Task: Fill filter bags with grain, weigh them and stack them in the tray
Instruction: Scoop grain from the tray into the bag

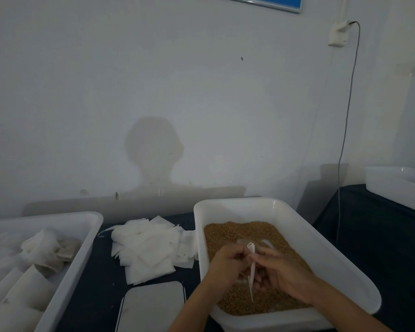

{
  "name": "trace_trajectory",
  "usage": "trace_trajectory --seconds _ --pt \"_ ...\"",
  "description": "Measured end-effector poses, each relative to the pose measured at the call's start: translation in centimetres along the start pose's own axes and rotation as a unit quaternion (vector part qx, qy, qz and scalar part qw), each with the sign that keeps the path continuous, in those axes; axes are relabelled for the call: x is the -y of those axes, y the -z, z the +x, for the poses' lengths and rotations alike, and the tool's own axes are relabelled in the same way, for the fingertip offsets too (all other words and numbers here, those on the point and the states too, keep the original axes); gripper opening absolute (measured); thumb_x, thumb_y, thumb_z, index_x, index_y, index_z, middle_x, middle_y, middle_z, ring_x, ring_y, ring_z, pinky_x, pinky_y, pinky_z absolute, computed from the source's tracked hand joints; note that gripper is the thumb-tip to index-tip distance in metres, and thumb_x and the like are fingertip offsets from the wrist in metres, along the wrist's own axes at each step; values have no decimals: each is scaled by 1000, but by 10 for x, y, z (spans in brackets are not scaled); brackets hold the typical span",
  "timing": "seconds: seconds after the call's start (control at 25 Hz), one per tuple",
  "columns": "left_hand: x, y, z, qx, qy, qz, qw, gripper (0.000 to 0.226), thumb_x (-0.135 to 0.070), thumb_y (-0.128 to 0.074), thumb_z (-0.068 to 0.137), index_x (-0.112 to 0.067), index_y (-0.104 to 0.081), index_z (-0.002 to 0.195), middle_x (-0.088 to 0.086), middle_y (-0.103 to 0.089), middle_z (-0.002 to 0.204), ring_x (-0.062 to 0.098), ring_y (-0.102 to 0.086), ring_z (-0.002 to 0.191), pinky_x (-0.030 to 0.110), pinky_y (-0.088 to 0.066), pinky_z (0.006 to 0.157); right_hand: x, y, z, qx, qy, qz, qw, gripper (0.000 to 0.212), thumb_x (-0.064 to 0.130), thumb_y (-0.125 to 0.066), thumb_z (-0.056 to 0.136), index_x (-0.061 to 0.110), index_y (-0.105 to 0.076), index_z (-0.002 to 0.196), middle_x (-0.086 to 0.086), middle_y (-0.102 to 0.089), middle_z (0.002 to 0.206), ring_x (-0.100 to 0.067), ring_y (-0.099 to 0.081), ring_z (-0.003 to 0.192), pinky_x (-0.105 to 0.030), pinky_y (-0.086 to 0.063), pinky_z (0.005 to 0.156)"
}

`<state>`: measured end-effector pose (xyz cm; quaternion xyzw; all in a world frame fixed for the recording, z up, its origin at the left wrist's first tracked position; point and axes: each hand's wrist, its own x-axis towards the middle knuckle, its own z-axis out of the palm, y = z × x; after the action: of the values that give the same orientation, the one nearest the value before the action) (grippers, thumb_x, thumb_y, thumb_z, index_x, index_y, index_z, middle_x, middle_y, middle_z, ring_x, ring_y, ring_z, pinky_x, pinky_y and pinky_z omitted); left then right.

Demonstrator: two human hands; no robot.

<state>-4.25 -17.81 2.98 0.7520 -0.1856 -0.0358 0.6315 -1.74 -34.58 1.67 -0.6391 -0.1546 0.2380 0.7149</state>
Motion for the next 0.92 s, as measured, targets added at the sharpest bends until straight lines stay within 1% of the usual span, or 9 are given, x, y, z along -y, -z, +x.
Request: trace_trajectory --seconds 0.12,0.2,0.28,0.4,0.44,0.56,0.64,0.8,0.92 --pt "-3 -1 -2 22 2 3 1000 35 -1 -45 96 -18 -59 69 -4 -66 60 7 -63 53 15 -46 50 1 -1 0 5 10 -3 1000 22 23 -51 92 3 -58 97 -17 -60 71 -21 -57 55 -26 -47 47" --pt "-4 -1 -2 24 11 16 1000 34 -1 -45 97 -16 -58 70 -2 -64 62 5 -61 54 14 -45 52 1 -2 0 1 14 -14 1000 20 21 -49 93 3 -59 91 -17 -61 71 -22 -58 54 -27 -47 46" --pt "-3 -1 -1 12 19 32 999 28 -3 -45 97 -12 -57 73 7 -62 69 10 -60 59 21 -46 58 1 -2 1 -2 17 -34 999 16 12 -46 95 1 -58 92 -18 -62 72 -22 -58 54 -27 -47 45" --pt "1 -4 0 -10 11 69 997 21 -10 -45 98 1 -58 88 24 -64 81 34 -63 72 41 -52 70 -1 -1 1 -5 13 -56 998 18 -2 -41 93 -4 -59 95 -19 -60 69 -23 -59 55 -27 -47 47" --pt "2 -4 0 -15 3 75 997 22 -12 -45 98 3 -58 90 25 -65 83 37 -64 75 43 -54 73 -1 -1 1 -9 14 -59 998 19 -3 -40 93 -4 -59 96 -19 -59 68 -24 -59 55 -27 -48 48" --pt "0 -6 -1 -16 -7 43 999 20 -15 -48 98 -5 -60 85 18 -65 81 28 -64 72 40 -55 72 1 -3 -1 -12 29 -42 999 20 12 -44 96 -1 -59 100 -21 -58 74 -25 -59 55 -28 -48 47" --pt "-1 -6 -1 -11 -5 32 999 17 -15 -51 96 -11 -57 81 14 -64 80 26 -64 72 44 -55 74 3 -4 -3 -8 35 -42 998 26 27 -50 95 2 -60 97 -22 -59 76 -25 -59 57 -28 -49 48" --pt "0 -5 -1 -15 -5 23 1000 17 -11 -56 93 -13 -54 76 9 -62 75 24 -62 70 44 -53 75 3 -4 -5 -12 35 -28 999 27 19 -44 95 1 -60 106 -19 -65 77 -25 -62 60 -29 -50 51" --pt "-1 -4 -3 -19 -13 20 1000 14 -17 -64 89 -5 -57 85 16 -65 77 30 -64 71 45 -54 75 2 -4 -5 -21 39 -13 999 33 22 -45 91 1 -58 113 -18 -64 74 -22 -61 56 -29 -50 48"
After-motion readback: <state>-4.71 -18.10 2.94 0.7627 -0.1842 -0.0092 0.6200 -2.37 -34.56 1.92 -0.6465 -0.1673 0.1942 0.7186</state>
